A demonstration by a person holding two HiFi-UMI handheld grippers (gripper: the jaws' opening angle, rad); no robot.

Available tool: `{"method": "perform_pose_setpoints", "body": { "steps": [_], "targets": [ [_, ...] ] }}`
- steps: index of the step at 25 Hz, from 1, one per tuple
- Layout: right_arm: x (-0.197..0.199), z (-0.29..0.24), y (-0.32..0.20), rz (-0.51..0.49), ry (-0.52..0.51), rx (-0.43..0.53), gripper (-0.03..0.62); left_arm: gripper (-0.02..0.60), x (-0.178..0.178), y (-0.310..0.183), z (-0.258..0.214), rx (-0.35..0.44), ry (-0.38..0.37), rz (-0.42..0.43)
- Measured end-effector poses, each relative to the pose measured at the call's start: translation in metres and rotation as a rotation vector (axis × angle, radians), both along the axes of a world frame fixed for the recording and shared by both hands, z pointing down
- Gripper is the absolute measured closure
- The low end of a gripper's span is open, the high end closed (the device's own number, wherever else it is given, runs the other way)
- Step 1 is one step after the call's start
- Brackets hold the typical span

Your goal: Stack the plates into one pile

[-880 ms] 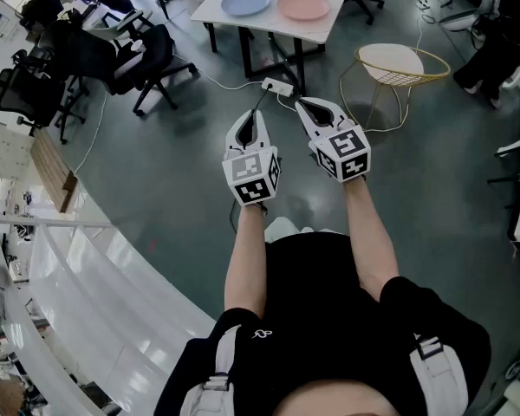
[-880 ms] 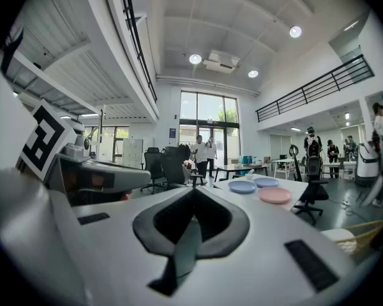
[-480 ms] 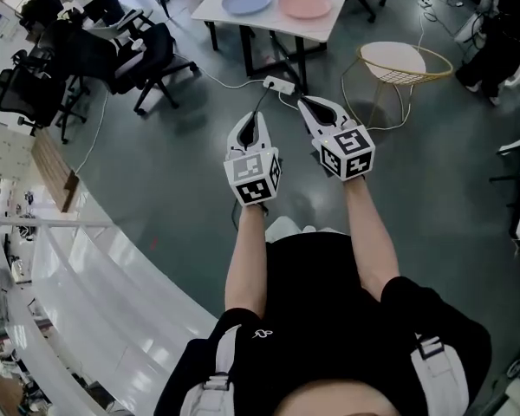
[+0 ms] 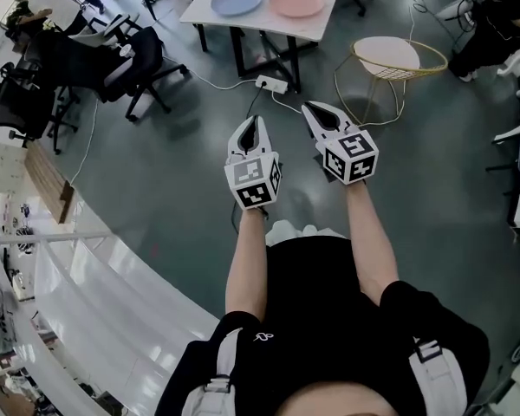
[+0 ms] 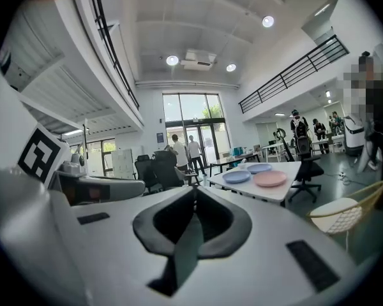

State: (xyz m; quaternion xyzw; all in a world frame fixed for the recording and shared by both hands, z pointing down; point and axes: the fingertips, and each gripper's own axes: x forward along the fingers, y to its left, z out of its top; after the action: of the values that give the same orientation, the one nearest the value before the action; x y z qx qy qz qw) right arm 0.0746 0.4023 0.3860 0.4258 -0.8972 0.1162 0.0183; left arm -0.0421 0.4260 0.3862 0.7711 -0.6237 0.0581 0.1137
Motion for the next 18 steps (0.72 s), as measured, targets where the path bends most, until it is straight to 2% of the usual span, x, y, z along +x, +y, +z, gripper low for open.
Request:
{"method": "perform_pose_setpoints", "body": {
  "steps": [10,18],
  "targets": [
    [-0.030,0.031,-0.009,0.052,0.001,-0.097,0.586,0.565,-0.028,-0.018,0.029,-0.089,0.028,0.048],
    [-0.057,0.034,-0.019,0.081,0.024,-0.072,0.586,0.566,-0.053,-0.035,0.041,-0.094,0.072,0.080]
  ]
}}
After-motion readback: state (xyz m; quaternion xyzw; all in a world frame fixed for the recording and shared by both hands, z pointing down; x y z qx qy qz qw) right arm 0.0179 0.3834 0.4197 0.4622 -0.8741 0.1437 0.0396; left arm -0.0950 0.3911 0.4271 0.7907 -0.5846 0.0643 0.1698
